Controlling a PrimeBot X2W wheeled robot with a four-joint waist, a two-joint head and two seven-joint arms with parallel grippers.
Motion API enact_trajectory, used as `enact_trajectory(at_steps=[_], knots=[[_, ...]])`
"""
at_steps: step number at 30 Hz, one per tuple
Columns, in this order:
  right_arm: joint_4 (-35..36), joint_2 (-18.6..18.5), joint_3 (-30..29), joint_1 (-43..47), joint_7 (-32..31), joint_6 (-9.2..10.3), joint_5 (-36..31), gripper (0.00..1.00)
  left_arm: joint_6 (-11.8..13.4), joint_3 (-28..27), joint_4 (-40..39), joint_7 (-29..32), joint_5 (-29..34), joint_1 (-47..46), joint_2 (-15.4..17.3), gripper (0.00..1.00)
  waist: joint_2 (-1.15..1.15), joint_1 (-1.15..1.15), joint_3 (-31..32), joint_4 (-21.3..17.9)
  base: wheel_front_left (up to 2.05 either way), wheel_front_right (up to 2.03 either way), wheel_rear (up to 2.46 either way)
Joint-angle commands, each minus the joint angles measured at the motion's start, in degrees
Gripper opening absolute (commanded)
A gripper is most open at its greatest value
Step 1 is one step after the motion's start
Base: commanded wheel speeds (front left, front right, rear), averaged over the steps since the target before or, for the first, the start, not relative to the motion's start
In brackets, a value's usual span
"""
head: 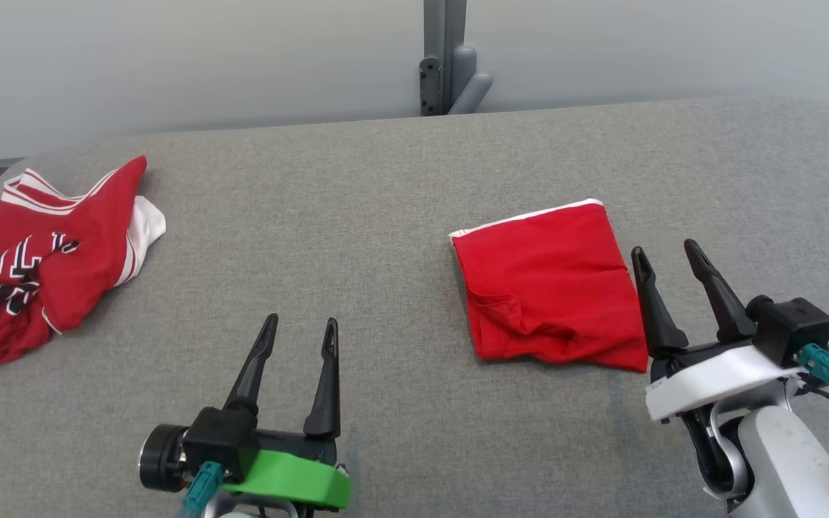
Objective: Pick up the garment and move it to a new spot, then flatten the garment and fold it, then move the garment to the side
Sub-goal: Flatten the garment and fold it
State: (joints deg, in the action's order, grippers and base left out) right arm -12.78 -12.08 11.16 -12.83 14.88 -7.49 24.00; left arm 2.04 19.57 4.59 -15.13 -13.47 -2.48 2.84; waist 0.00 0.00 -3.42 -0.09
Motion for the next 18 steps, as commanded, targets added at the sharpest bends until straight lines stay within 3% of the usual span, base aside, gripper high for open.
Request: enact_trajectory(at_steps=[1,11,18], knots=[[1.95,1.73,-2.12,2.14,0.32,0.0,-3.81,1.0,0.99,-0.97,-0.69,0.0,-0.1,1.67,0.11,1.0,0.0,0.0,1.46,-1.57,0.0,0.0,0.0],[10.13,4.15,-5.45,11.17,0.36,0.02,-16.41,1.0,3.47,-4.2,-3.24,0.0,3.46,5.73,0.11,1.0,0.0,0.0,3.01,-2.41,0.0,0.0,0.0],[12.29,4.9,-6.65,17.22,0.37,0.02,-19.2,1.0,5.45,-5.01,-4.63,0.0,6.59,9.34,0.1,1.0,0.0,0.0,4.45,-1.51,0.0,0.0,0.0]])
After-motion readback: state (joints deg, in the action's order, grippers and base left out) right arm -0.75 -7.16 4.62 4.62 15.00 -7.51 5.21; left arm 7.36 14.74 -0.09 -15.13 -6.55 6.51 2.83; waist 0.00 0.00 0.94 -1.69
